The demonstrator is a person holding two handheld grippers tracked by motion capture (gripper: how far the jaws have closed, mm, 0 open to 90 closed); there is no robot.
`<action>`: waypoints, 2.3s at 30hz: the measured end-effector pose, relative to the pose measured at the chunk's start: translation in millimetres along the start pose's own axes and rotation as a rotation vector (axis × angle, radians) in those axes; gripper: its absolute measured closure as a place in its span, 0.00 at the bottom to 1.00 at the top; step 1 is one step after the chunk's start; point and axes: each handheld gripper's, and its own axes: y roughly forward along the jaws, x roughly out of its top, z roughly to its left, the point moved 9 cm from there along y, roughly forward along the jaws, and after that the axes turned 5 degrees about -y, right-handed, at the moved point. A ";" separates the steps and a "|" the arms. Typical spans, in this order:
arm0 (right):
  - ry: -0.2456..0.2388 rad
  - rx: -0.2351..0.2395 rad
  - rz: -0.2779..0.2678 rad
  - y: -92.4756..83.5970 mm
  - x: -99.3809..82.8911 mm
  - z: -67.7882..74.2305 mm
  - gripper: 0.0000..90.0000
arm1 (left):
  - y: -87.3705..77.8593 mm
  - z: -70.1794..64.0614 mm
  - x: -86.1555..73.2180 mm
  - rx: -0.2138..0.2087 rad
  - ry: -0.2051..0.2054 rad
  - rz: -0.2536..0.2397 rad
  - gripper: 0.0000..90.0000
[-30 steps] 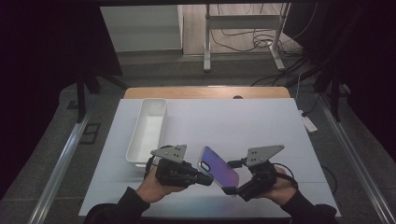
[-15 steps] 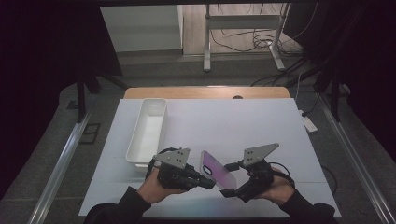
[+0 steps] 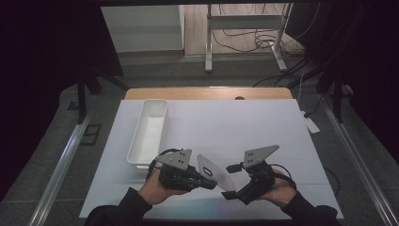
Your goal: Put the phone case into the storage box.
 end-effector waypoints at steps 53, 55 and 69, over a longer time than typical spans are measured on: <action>0.148 -0.398 0.049 -50.9 -44.5 -46.1 0.00 | -34.7 69.5 -3.7 0.353 -0.156 0.091 0.98; 0.159 -0.412 0.050 -53.7 -47.1 -47.3 0.00 | -36.3 71.9 -3.6 0.365 -0.161 0.090 0.98; 0.182 -0.481 0.068 -67.6 -62.5 -52.6 0.00 | -53.8 84.9 -2.7 0.431 -0.190 0.096 0.98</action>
